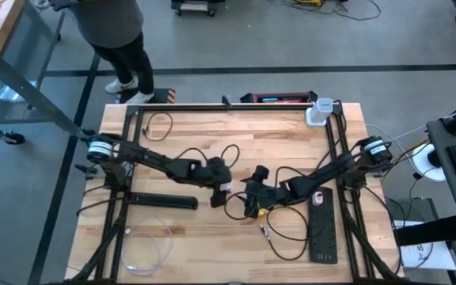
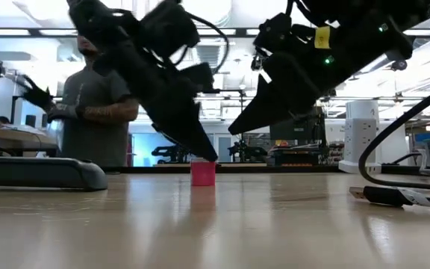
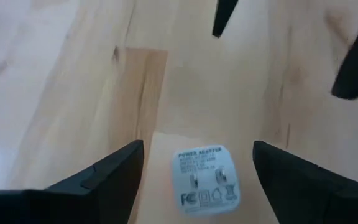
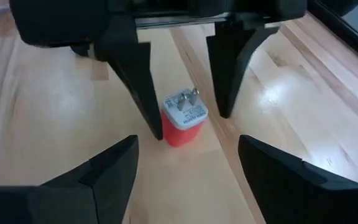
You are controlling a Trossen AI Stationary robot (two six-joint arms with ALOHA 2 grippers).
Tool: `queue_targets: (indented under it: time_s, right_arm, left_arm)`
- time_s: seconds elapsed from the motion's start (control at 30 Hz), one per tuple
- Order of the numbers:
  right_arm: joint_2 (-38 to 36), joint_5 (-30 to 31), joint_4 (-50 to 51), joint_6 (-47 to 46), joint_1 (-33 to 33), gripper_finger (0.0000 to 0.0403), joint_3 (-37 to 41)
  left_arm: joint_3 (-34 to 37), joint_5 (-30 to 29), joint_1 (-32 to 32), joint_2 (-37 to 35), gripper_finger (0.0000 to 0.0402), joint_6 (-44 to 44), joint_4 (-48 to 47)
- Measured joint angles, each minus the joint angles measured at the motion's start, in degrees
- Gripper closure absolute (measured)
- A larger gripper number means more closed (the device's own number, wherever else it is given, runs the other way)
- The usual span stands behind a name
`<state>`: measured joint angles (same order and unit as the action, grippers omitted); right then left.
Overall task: Insert USB
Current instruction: Insert the white charger cable into the red charger adapter
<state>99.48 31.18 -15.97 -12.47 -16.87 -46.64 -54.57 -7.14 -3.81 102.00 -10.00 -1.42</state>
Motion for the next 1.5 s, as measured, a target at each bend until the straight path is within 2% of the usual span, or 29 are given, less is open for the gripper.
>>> queue_targets:
  time_s: [0.1, 0.5, 0.6, 0.73, 0.9, 0.97, 1.07, 1.23, 1.33, 1.5]
  right_arm:
    - [0.0, 0.36, -0.22, -0.31, -0.63, 0.0131, -0.01]
    - [-0.04, 0.48, -0.31, -0.61, -0.76, 0.0167, -0.32]
    - [-0.04, 0.5, -0.28, -0.53, -0.76, 0.0179, -0.32]
    - [-0.04, 0.49, 0.31, 0.12, -0.76, 0.0193, -0.32]
    - [-0.04, 0.67, 0.64, 1.82, -0.92, 0.0209, -0.32]
    - [-0.04, 1.65, 0.72, 4.93, -1.65, 0.0217, -0.4]
    - [-0.04, 3.27, 0.7, 9.56, -3.81, 0.0227, -1.66]
    - [-0.07, 3.39, 0.81, 18.56, -6.65, 0.023, -6.99]
    - [-0.11, 5.14, 2.99, 25.29, -8.12, 0.0218, -11.41]
    - [-0.03, 9.41, 9.82, 35.15, -8.83, 0.0176, -21.32]
  left_arm:
    - [-1.84, -0.28, 0.0, 1.46, 0.0127, -1.41, -4.71]
    - [-2.03, -2.36, 0.0, 2.85, 0.0182, -6.83, -4.7]
    - [-2.03, -2.86, -0.06, 3.75, 0.0212, -7.07, -4.52]
    - [-2.07, -3.34, -0.52, 4.19, 0.0277, -7.04, -4.0]
    - [-1.79, -6.57, -1.95, 3.97, 0.0276, -4.65, -1.85]
    - [-0.91, -7.33, -2.53, 3.05, 0.0276, -4.41, 0.43]
    - [1.75, -5.22, -2.92, 0.22, 0.0276, -4.43, 6.41]
    - [10.67, -2.32, -3.04, -8.08, 0.0276, -6.82, 17.7]
    - [16.71, 0.87, -3.02, -14.76, 0.0276, -9.09, 25.95]
    - [26.44, 5.77, -3.82, -23.57, 0.0276, -13.12, 46.05]
